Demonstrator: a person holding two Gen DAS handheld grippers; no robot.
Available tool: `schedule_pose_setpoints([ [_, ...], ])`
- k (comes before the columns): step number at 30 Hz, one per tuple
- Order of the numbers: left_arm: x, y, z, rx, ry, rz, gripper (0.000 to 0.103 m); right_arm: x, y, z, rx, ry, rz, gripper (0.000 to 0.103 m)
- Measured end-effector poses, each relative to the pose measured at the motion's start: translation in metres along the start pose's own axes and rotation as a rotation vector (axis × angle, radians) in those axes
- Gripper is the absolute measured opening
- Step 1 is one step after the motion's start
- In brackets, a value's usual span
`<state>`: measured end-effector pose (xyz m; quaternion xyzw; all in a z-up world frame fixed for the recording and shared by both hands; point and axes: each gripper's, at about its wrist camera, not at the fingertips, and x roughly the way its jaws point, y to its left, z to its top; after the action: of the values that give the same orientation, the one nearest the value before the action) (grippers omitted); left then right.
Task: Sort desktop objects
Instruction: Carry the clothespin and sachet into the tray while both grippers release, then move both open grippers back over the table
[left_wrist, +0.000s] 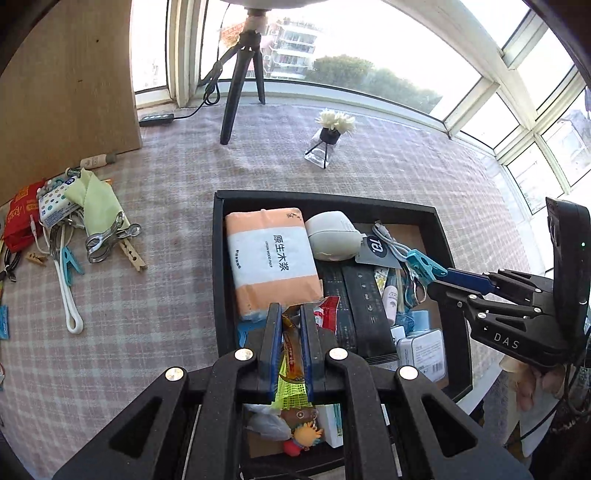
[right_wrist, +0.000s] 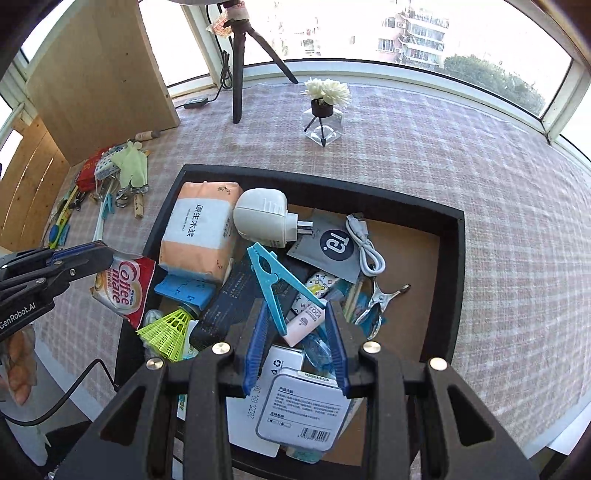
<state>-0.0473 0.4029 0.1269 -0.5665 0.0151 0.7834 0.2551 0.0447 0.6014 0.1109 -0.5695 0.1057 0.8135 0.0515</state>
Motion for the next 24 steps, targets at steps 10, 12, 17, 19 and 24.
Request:
schedule_pose_setpoints([
  [10, -0.007, -0.016, -0.006, 0.093, -0.013, 0.092, 0.056, -0.016, -0.001, -0.017, 0.071, -0.02, -0.03, 0.045],
  [12, -0.013, -0.009, -0.009, 0.089, -0.023, 0.107, 0.056, -0.019, 0.009, -0.018, 0.064, -0.023, -0.03, 0.045],
  [17, -0.032, 0.012, -0.022, 0.071, -0.05, 0.129, 0.056, -0.028, 0.044, -0.02, 0.035, -0.057, -0.035, 0.046],
  [19, -0.039, 0.022, -0.029, 0.069, -0.059, 0.139, 0.057, -0.031, 0.06, -0.021, 0.026, -0.073, -0.019, 0.046],
  [24, -0.06, 0.053, -0.047, 0.03, -0.097, 0.179, 0.065, -0.033, 0.11, -0.028, -0.014, -0.113, 0.009, 0.048],
])
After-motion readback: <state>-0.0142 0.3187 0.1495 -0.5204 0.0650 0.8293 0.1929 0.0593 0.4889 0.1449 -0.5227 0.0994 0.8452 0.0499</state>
